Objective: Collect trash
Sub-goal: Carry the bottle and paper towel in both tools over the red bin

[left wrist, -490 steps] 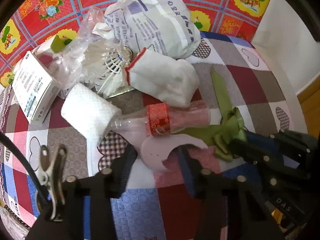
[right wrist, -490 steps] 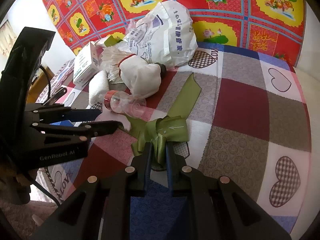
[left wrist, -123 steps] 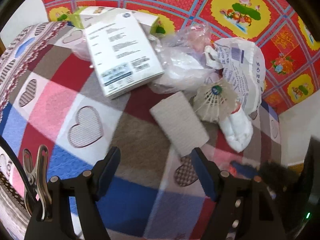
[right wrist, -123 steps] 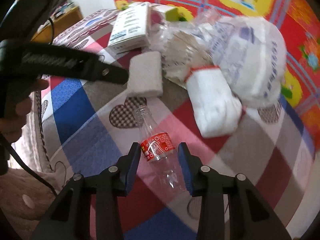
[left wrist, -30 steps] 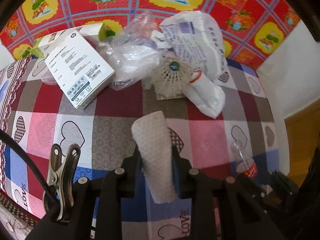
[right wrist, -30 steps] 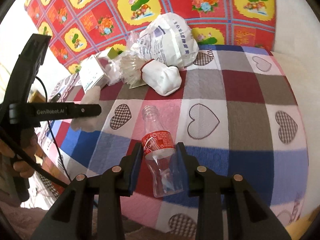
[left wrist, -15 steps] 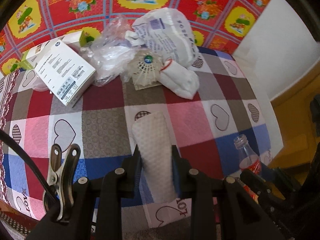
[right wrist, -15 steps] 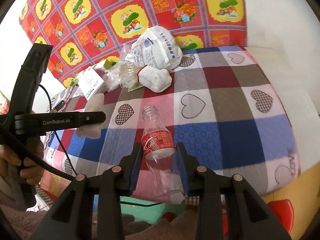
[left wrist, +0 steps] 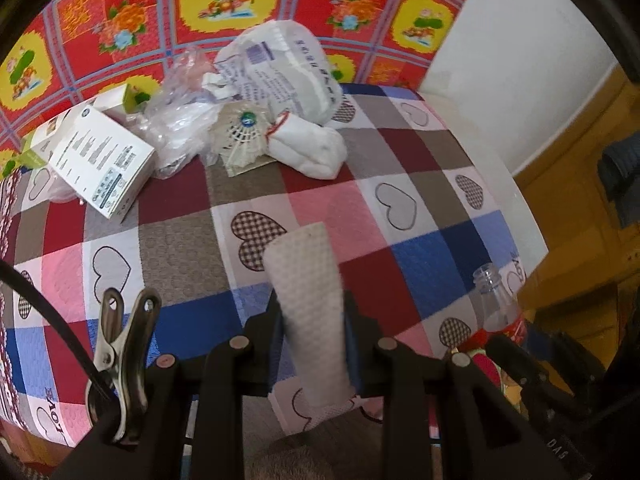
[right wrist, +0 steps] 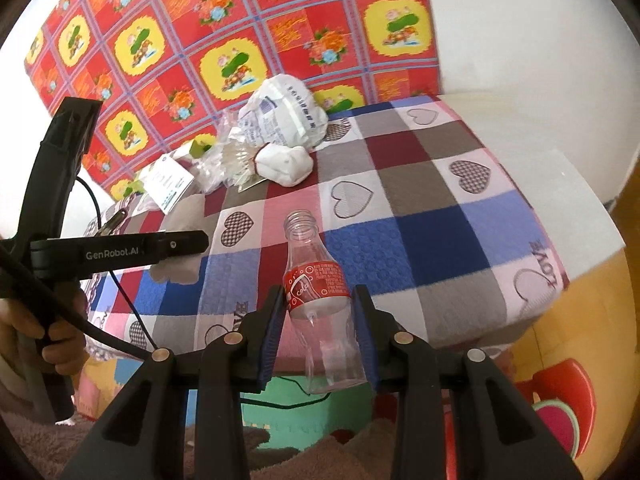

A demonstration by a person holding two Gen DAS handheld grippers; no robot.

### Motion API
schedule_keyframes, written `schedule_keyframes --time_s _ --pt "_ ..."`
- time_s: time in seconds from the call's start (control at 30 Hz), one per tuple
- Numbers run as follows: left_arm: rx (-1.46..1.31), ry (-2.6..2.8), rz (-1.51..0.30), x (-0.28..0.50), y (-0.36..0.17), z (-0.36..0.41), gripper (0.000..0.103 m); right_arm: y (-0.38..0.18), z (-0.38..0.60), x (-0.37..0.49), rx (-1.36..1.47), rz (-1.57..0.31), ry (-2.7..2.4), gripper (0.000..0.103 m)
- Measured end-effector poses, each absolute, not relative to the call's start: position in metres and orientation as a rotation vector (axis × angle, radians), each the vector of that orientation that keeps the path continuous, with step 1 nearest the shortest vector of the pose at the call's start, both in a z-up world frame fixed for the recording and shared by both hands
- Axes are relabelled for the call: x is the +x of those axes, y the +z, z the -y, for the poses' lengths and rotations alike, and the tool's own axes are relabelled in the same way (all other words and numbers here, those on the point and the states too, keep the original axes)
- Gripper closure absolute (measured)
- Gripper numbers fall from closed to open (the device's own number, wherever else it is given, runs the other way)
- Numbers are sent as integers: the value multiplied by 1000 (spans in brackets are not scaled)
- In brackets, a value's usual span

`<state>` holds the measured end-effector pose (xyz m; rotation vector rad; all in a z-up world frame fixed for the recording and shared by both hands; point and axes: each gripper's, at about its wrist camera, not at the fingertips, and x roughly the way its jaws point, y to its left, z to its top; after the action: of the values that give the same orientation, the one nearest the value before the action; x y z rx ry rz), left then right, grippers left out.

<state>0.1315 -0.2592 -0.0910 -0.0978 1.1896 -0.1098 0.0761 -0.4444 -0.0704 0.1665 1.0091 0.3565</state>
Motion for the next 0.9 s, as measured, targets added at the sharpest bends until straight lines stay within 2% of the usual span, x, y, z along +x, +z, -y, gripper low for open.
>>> schedule_keyframes --time_s 0.9 --pt "67 -440 -1205 97 -99 353 76 -62 522 0 275 -984 43 68"
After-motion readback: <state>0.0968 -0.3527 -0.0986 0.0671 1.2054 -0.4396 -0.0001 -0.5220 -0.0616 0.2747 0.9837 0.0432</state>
